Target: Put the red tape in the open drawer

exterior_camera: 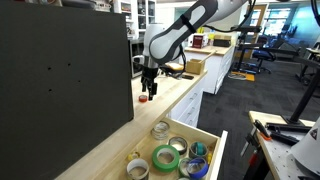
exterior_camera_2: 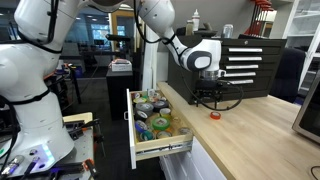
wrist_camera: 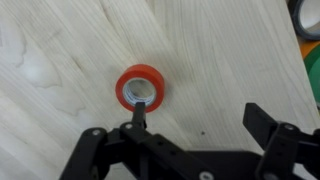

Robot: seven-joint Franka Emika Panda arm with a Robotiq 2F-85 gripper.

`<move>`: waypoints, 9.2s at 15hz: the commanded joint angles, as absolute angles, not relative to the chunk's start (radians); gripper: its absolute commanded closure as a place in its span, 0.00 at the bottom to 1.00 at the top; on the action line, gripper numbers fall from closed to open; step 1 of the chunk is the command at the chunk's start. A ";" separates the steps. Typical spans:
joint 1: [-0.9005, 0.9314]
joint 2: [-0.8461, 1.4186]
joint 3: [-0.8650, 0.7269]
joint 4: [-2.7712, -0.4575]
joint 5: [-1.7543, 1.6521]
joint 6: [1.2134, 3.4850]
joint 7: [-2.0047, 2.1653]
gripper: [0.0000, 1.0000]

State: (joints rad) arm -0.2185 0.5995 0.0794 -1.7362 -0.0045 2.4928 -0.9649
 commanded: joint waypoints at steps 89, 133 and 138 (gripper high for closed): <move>0.005 0.369 0.000 -2.598 -0.263 3.071 -0.366 0.96; -0.153 0.545 0.117 -2.386 -0.200 2.952 -0.397 0.30; -0.148 0.485 0.121 -2.402 -0.192 2.901 -0.388 0.00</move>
State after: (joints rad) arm -0.1465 0.5634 0.1138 -2.3655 -0.2044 2.9609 -0.4077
